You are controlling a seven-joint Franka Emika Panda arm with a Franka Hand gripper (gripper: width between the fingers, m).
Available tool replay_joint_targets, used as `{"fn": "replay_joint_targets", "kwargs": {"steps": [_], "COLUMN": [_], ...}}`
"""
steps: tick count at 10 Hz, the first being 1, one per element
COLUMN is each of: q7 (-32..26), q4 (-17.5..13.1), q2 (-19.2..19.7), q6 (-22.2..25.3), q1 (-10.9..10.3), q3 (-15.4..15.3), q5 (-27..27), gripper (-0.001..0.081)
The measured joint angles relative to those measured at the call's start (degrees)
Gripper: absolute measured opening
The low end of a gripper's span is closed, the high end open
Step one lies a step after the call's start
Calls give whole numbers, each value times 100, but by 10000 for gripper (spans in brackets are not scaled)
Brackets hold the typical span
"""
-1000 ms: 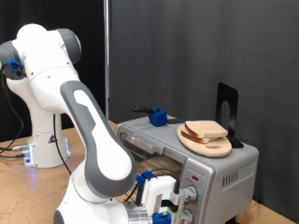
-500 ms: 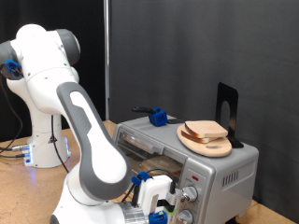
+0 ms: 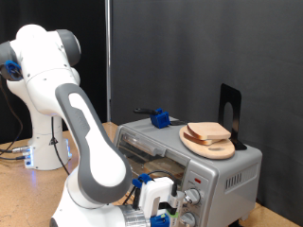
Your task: Make a piece of toast with the oven
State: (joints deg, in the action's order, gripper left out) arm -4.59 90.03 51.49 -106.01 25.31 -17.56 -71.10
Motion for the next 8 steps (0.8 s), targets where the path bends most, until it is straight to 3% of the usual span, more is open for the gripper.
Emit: {"fn": "replay_joint_targets", "kwargs": {"steps": [1,2,3,4,5,6,8], "q7": [-2,-2,-4,-6,-7,-7,-7], "q4": [-16,-30,-9,8,7,-1,-2], "q2": [-1,-2,6,21,51,57,58], "q6": [-4,-19,-107,-195,-249,-240,-240], "q1": [-2,-4,-11,-17,-20,-18,-18], "q3": [-18,-38,-36,-34,-33,-34,-34], "q5": [-32,-54,-51,-47,-41,-40,-40], "gripper": [546,546,362,362,179,91,91]}}
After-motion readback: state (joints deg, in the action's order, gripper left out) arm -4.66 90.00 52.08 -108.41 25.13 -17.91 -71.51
